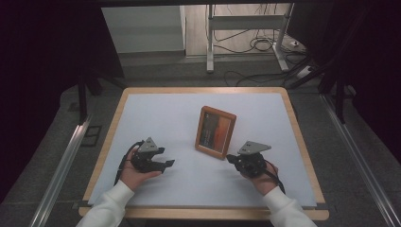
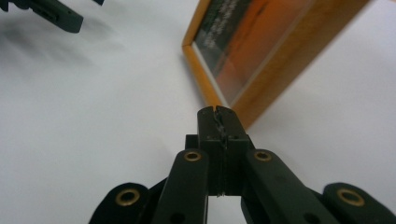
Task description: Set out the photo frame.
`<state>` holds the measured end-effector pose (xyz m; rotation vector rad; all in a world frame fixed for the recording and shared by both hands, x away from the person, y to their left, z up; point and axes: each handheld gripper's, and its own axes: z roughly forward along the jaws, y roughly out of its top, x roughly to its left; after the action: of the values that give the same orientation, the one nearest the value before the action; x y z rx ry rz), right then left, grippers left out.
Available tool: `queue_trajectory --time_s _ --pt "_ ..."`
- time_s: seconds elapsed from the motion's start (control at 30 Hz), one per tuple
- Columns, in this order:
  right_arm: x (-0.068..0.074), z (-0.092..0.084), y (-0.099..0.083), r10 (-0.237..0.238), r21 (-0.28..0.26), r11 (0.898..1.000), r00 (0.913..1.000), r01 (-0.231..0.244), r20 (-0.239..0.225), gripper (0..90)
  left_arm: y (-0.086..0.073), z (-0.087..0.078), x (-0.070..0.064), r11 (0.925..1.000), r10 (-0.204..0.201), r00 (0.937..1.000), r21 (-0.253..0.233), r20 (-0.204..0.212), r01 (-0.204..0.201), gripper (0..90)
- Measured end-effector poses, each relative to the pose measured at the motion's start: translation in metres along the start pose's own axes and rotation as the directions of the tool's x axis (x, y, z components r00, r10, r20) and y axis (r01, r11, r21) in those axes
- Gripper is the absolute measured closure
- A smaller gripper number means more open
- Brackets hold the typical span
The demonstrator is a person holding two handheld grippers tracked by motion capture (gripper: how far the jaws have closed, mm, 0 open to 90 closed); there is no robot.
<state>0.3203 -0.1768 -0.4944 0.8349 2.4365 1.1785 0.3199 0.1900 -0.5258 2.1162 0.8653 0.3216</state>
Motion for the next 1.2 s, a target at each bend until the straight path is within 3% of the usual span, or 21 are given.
queue_trajectory --time_s 0.3,0.47,0.83,1.03,1.2 --pt "0.013 0.034 0.012 -0.033 0.043 0.999 0.9993 0.033 -0.018 89.8 0.0 0.001 0.0 1.0 0.002 1.0 0.001 0.002 -0.002 32.1" --pt "0.018 0.049 0.014 -0.07 0.079 0.994 0.9975 0.071 -0.006 89.7 -0.001 0.001 0.0 1.0 0.002 1.0 0.002 0.004 -0.002 32.0" --pt "0.007 0.051 0.009 -0.054 0.091 0.995 0.9982 0.051 0.026 89.8 -0.001 0.001 0.001 1.0 0.003 1.0 0.007 0.003 -0.003 32.0" --pt "0.004 0.052 0.007 -0.069 0.107 0.992 0.9967 0.064 0.043 89.9 -0.001 0.002 0.001 1.0 0.003 1.0 0.009 0.005 -0.004 31.9" --pt "0.004 0.053 0.006 -0.068 0.113 0.992 0.997 0.064 0.037 89.9 -0.001 0.001 0.001 1.0 0.002 1.0 0.007 0.005 -0.002 31.8"
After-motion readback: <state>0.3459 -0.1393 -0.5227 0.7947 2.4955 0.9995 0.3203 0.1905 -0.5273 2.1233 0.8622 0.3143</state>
